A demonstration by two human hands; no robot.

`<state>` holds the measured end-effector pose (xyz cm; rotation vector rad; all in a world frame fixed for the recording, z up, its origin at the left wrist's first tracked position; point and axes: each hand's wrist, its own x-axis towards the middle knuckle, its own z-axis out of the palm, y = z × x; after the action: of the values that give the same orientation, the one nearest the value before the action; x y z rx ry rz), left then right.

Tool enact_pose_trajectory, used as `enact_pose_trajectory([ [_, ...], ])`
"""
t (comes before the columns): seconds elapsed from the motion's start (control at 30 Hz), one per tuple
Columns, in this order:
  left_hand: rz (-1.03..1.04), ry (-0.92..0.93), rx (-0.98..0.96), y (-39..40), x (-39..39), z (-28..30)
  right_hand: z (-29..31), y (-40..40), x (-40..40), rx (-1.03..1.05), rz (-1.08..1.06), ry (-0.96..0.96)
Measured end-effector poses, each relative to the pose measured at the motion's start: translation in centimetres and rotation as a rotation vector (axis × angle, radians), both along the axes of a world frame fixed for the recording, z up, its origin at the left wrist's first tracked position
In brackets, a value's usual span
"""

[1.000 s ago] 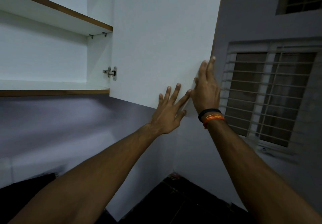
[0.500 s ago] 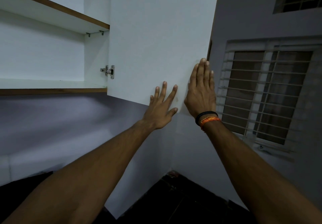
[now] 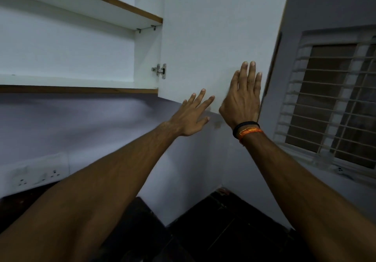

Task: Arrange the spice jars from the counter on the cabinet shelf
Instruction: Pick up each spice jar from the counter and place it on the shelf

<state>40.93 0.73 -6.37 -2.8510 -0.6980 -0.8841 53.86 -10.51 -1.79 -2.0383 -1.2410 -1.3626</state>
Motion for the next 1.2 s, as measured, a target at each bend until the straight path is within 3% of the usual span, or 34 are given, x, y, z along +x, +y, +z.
enact_pose_trajectory([
  [0.3, 0.228, 0.064, -0.082, 1.5, -13.2, -3.4, -5.2, 4.4, -10.1, -0.023, 0.526, 0.087],
  [0.87, 0.712, 0.059, -0.449, -3.7, -36.8, -16.4, -20.6, 7.6, -31.7, -0.486, 1.003, 0.381],
  [1.2, 0.872, 0.056, -0.681, -10.6, -45.8, -25.8, -31.9, 2.5, -41.3, -0.91, 1.115, 0.324],
])
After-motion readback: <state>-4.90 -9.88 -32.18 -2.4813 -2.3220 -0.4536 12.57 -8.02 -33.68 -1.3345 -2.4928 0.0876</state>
